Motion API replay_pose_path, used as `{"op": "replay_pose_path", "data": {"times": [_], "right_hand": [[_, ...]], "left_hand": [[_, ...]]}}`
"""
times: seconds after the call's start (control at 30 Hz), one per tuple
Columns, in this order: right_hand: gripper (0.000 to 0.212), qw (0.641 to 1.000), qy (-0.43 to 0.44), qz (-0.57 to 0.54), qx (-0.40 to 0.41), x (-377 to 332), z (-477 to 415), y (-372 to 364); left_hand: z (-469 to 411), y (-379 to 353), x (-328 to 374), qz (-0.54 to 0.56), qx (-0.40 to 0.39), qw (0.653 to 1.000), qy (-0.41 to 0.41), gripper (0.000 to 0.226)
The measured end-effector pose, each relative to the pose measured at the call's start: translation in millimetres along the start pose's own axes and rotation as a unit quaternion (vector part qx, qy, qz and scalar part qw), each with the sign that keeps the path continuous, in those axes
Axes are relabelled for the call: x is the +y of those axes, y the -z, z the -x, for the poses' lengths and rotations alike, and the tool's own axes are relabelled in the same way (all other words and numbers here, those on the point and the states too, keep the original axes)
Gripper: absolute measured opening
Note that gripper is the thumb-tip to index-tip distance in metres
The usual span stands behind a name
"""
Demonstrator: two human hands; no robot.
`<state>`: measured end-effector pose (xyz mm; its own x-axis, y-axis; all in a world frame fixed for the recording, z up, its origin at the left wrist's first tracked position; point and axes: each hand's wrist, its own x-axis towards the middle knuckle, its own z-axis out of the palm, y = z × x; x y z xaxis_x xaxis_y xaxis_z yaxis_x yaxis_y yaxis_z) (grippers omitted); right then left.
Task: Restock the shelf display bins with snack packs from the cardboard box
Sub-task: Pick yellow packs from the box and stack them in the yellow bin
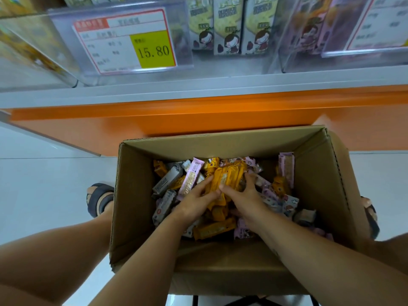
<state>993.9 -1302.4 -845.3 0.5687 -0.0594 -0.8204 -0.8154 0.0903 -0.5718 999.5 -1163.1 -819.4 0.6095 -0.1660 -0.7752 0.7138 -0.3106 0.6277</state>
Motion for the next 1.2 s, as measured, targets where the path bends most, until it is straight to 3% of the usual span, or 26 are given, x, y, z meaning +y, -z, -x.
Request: {"op": "replay_pose_path", "data": {"times": [0.23,0.4,0.57,0.67,0.9,1.0,1.13,1.2], "right_hand": [[0.088,0.996,0.056,-0.035,-0.055,-11,16,3],[0.089,0.992,0.112,-0.011,-0.048,-32,43,12],[0.084,0.989,0.136,-0.001,-0.060,-53,94,21],[0.083,0.983,0.157,-0.012,-0.096,-64,133,30],[0.084,0.957,0.260,0.020,-0.129,-100,217,44],[0.089,0.939,0.313,0.041,-0.134,-120,249,41],[0.075,0.913,0.383,0.055,-0.132,-153,282,30],[0.075,0.898,0.411,0.062,-0.146,-176,293,19]], "left_hand": [[14,4,12,0.024,0.003,0.999,-0.028,0.059],[44,-1,30,0.012,-0.003,0.997,-0.080,0.086],[92,-12,49,-0.004,0.006,0.989,-0.149,0.087],[127,-16,63,-0.041,0.012,0.980,-0.194,0.074],[203,-12,106,-0.113,0.033,0.953,-0.278,0.071],[231,-7,124,-0.096,0.049,0.940,-0.323,0.069],[254,6,144,-0.040,0.063,0.911,-0.406,0.081],[264,19,157,-0.032,0.078,0.897,-0.435,0.077]]}}
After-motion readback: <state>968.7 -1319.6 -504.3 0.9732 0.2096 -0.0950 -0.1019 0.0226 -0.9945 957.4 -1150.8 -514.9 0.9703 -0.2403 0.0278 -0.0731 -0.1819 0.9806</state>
